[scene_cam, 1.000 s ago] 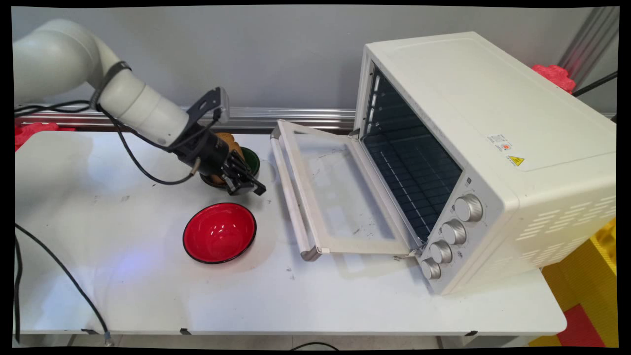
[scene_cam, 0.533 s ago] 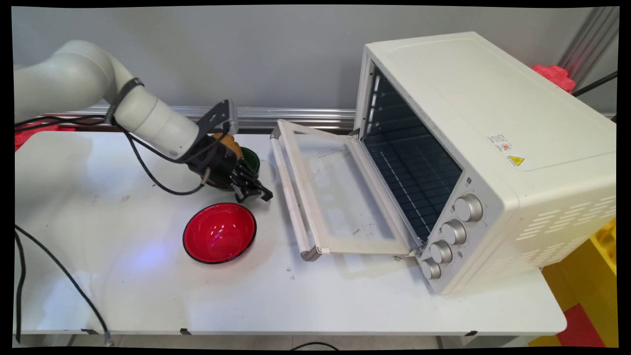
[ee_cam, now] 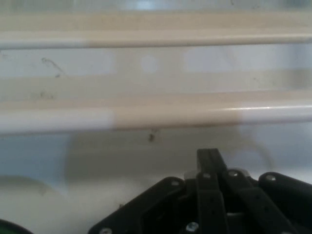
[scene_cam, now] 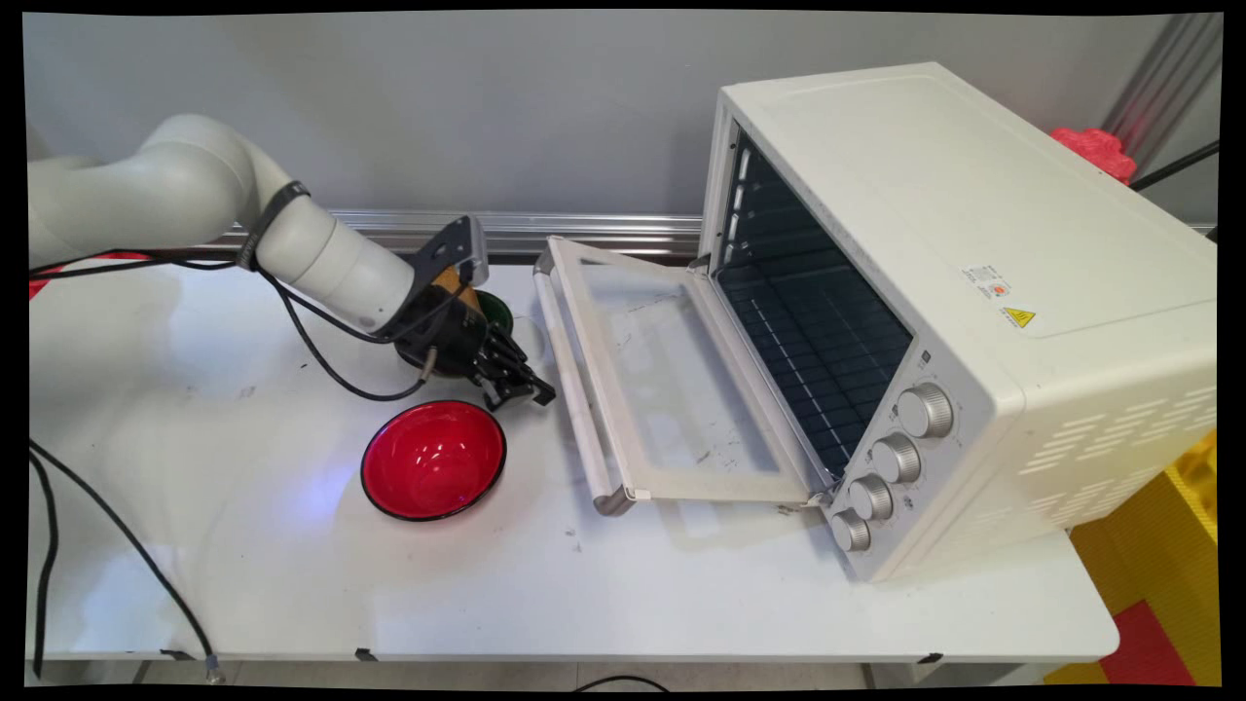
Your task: Close the oven
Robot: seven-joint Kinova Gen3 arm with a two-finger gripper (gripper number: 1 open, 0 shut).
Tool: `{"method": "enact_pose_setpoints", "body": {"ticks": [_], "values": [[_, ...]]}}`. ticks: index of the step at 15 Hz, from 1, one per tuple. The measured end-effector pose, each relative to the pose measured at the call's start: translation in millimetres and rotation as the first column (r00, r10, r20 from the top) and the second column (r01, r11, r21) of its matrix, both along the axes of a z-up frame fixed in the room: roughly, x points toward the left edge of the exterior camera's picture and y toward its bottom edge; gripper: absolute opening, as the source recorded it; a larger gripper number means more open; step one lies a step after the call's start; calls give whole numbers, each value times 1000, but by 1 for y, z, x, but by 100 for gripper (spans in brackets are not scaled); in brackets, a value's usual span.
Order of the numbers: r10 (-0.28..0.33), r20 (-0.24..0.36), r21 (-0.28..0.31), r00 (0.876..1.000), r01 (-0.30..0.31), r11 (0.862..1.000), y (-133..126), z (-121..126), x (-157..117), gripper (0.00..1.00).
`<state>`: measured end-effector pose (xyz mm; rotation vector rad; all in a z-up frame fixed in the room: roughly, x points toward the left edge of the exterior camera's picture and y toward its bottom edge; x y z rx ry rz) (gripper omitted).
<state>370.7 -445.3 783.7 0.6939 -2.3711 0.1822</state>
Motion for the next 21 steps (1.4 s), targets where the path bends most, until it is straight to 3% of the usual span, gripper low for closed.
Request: {"method": "enact_pose_setpoints", "body": {"ticks": [12, 21], "values": [[-11, -54, -19, 998, 10, 1000, -4, -15, -14, 0], [-14, -101, -33, 995, 11, 999, -8, -14, -22, 0]]}}
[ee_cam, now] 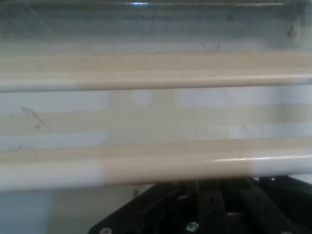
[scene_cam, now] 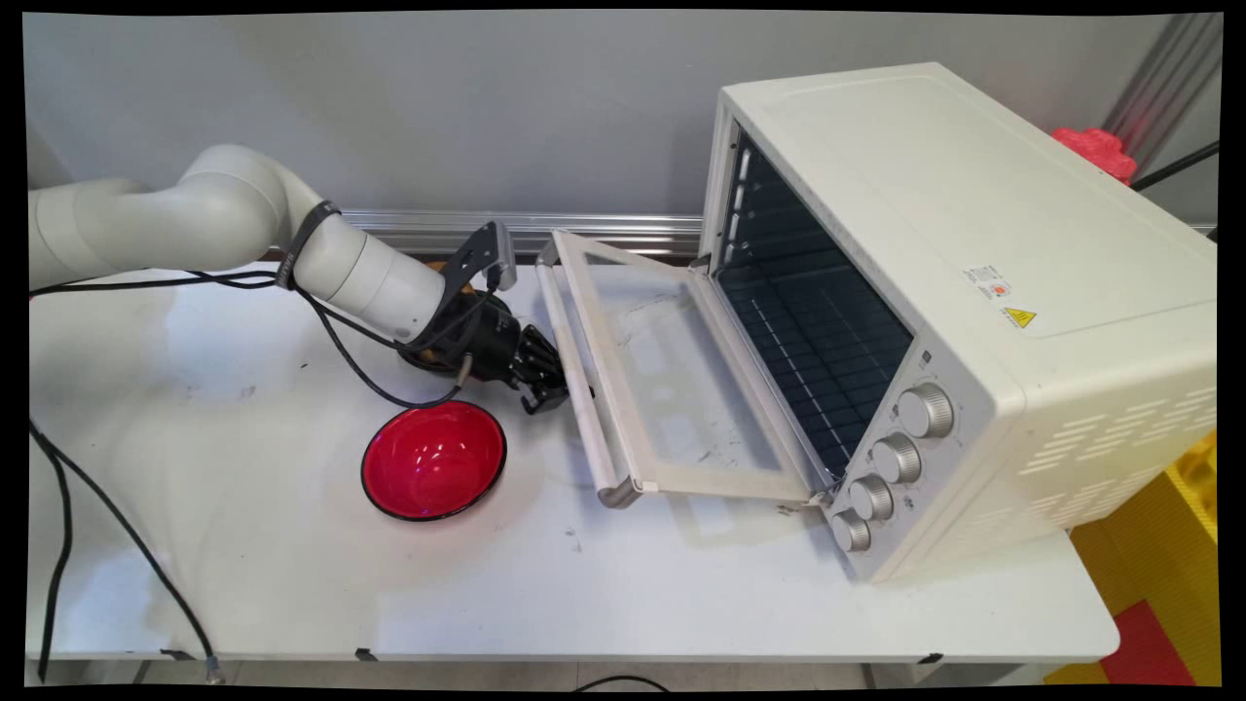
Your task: Close the oven
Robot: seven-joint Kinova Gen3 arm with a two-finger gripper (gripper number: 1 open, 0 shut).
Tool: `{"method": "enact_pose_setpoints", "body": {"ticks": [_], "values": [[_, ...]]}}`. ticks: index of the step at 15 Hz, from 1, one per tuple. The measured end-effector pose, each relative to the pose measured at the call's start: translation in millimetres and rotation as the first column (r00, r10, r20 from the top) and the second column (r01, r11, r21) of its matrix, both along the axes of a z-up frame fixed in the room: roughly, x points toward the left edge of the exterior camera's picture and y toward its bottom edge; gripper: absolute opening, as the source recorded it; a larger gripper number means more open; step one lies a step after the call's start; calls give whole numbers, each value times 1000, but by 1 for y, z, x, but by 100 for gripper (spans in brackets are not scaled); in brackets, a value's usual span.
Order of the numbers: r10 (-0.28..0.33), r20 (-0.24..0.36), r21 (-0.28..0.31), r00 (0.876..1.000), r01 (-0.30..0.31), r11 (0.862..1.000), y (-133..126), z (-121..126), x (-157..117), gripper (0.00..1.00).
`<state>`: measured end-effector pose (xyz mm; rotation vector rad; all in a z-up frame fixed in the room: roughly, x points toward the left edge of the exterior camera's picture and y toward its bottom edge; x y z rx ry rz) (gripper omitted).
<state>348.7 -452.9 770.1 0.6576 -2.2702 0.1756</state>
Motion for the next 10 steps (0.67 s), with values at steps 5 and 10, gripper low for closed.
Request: {"method": "enact_pose_setpoints", "body": {"ticks": [5, 10], "values": [[-2, -23, -11, 1000, 2, 1000, -2, 5, -3, 0], [-3, -47, -29, 999, 2, 1000, -7, 14, -4, 0]]}}
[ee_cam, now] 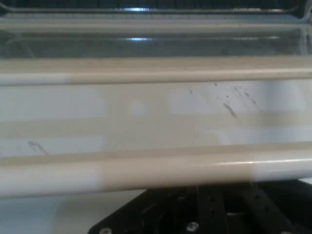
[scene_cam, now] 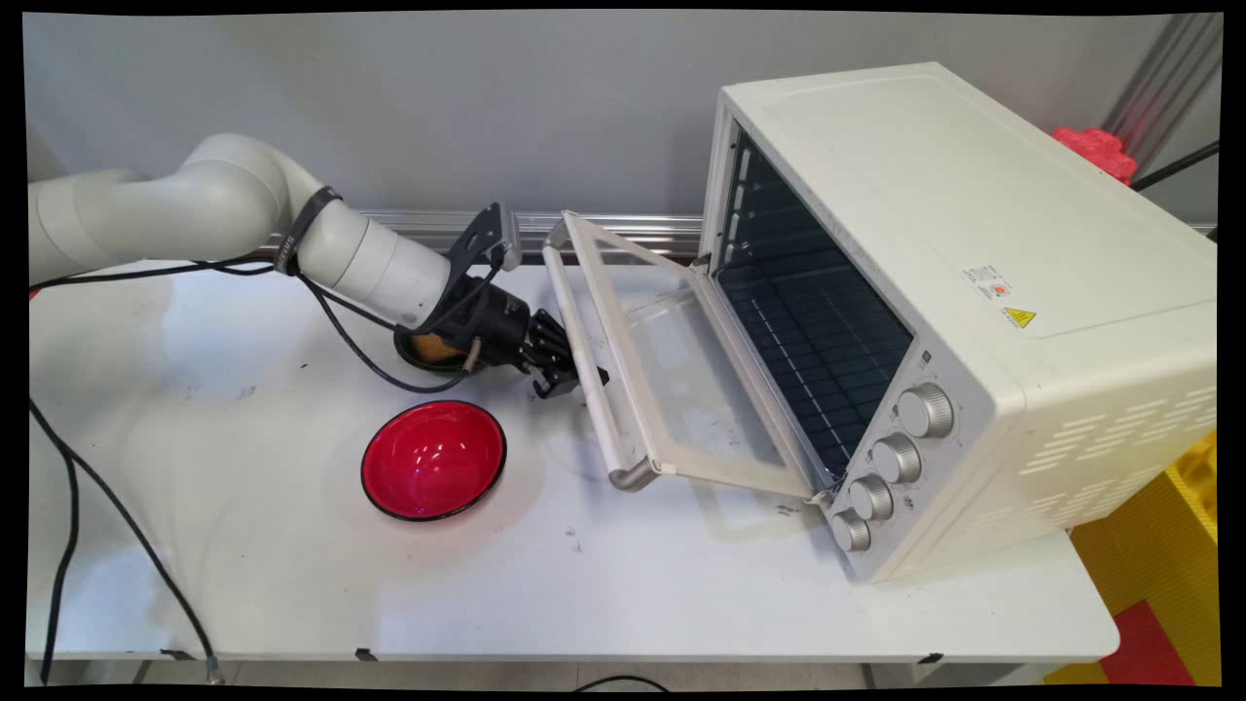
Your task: Close the oven
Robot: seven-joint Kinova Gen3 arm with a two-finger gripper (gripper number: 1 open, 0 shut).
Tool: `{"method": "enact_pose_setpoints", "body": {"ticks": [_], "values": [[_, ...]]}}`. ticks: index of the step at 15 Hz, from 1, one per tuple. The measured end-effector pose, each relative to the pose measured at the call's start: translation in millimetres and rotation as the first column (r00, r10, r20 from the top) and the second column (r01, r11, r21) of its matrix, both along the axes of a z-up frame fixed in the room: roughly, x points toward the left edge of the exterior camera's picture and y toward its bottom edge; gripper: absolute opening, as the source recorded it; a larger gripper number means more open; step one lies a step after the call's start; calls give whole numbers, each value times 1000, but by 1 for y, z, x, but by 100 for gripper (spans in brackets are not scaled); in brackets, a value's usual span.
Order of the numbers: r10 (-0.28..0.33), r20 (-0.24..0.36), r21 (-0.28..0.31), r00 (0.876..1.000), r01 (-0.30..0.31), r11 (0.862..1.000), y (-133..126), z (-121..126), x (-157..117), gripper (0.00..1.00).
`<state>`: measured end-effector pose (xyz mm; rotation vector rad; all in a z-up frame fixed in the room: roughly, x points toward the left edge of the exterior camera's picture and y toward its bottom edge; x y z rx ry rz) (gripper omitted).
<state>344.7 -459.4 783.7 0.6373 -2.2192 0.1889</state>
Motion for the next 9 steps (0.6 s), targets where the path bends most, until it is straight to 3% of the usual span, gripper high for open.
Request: {"method": "enact_pose_setpoints", "body": {"ticks": [9], "values": [[0, -41, -18, 999, -1, 1000, -11, 28, -1, 0]]}}
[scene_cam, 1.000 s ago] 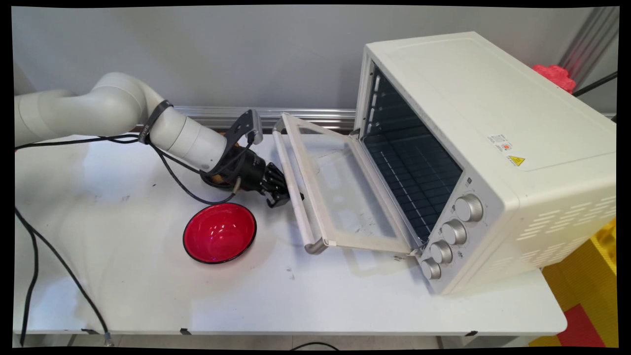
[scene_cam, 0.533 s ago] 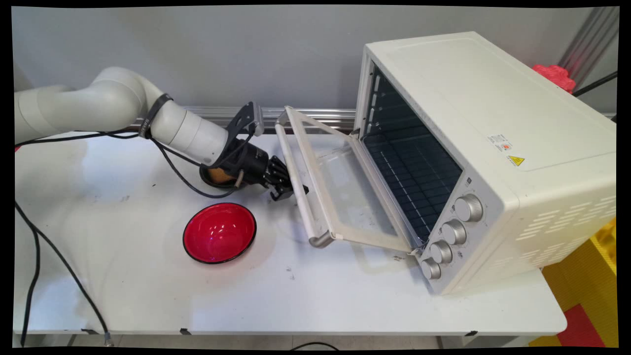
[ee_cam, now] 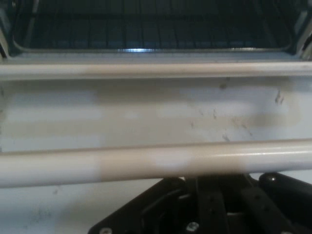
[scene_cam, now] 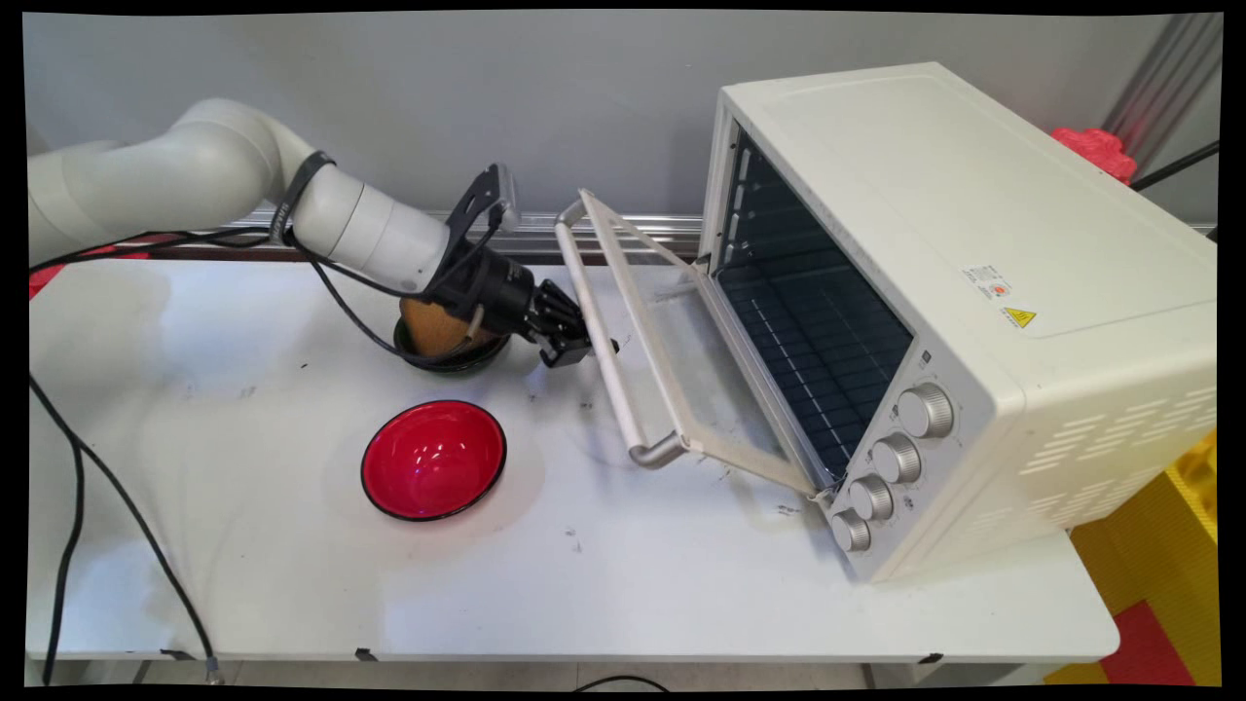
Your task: Close the oven
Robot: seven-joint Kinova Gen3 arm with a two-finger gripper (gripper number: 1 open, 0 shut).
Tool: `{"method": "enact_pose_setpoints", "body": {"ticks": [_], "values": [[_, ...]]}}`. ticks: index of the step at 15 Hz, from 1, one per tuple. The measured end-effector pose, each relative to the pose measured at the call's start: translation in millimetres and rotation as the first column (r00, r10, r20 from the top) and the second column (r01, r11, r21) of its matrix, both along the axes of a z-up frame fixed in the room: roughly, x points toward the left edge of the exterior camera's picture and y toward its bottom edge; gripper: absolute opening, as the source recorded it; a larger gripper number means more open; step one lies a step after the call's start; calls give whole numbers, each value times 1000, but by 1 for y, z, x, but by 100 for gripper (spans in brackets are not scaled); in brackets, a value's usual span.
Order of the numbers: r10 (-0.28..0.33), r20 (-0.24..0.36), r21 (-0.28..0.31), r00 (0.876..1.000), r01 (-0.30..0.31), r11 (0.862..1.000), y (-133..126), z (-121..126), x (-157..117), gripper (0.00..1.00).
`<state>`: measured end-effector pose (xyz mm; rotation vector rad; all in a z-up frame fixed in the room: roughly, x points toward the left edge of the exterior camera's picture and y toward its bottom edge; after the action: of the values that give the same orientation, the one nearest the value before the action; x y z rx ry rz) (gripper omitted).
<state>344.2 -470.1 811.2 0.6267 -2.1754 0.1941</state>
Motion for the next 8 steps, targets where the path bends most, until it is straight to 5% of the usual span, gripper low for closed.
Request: {"method": "enact_pose_setpoints", "body": {"ticks": [8], "values": [[-8, -64, -20, 998, 7, 1000, -15, 18, -20, 0]]}}
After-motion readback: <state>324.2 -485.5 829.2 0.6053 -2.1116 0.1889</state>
